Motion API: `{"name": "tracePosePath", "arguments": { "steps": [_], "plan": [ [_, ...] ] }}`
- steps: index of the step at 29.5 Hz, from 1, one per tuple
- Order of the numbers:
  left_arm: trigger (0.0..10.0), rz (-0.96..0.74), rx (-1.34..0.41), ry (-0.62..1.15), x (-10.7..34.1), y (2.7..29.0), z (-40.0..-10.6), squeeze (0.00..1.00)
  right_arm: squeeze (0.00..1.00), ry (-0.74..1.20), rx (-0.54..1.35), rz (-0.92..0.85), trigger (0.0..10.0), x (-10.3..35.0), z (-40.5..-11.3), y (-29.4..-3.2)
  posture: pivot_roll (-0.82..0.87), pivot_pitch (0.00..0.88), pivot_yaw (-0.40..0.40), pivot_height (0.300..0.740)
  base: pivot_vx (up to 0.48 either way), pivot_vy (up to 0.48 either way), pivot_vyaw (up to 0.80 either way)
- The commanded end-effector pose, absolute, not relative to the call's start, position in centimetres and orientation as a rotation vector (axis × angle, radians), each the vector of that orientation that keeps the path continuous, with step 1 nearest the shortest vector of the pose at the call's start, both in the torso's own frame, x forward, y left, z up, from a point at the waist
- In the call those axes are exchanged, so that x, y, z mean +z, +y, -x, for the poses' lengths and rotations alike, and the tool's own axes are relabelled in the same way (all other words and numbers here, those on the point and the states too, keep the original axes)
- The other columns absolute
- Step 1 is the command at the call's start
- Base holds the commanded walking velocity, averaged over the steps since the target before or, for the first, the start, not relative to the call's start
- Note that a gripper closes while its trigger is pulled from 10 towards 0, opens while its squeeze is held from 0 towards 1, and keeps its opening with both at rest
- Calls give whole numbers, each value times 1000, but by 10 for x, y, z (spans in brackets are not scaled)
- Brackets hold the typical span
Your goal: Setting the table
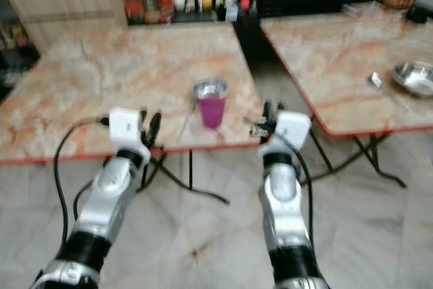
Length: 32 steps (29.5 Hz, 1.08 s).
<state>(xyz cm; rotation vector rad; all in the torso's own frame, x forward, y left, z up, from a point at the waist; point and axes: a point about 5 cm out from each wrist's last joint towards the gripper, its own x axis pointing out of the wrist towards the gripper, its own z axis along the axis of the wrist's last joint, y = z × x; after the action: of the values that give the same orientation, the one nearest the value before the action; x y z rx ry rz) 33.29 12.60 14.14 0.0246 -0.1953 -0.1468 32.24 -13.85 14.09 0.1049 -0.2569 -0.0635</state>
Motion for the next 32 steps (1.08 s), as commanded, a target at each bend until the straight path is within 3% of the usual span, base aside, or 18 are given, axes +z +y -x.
{"name": "tracePosePath", "arguments": {
  "steps": [1, 14, 20, 32],
  "plan": [
    [10000, -24, -153, -206, 147, 122, -336, 0, 0, -260, -73, -96, 10000, 143, -323, -144, -38, 0, 46, 740, 341, 0, 0],
    [10000, -20, -151, -201, 147, 123, -336, 0, 0, -252, -55, -66, 10000, 141, -324, -142, -40, 0, 47, 740, 337, 0, 0],
    [10000, -8, -150, -195, 146, 123, -336, 0, 0, -249, -53, -95, 10000, 141, -324, -142, -35, 0, 45, 740, 231, 104, 554],
    [10000, 9, -152, -208, 147, 120, -336, 0, 0, -250, -45, -78, 10000, 141, -324, -142, -41, 0, 45, 740, 0, 54, 0]
  ]
}}
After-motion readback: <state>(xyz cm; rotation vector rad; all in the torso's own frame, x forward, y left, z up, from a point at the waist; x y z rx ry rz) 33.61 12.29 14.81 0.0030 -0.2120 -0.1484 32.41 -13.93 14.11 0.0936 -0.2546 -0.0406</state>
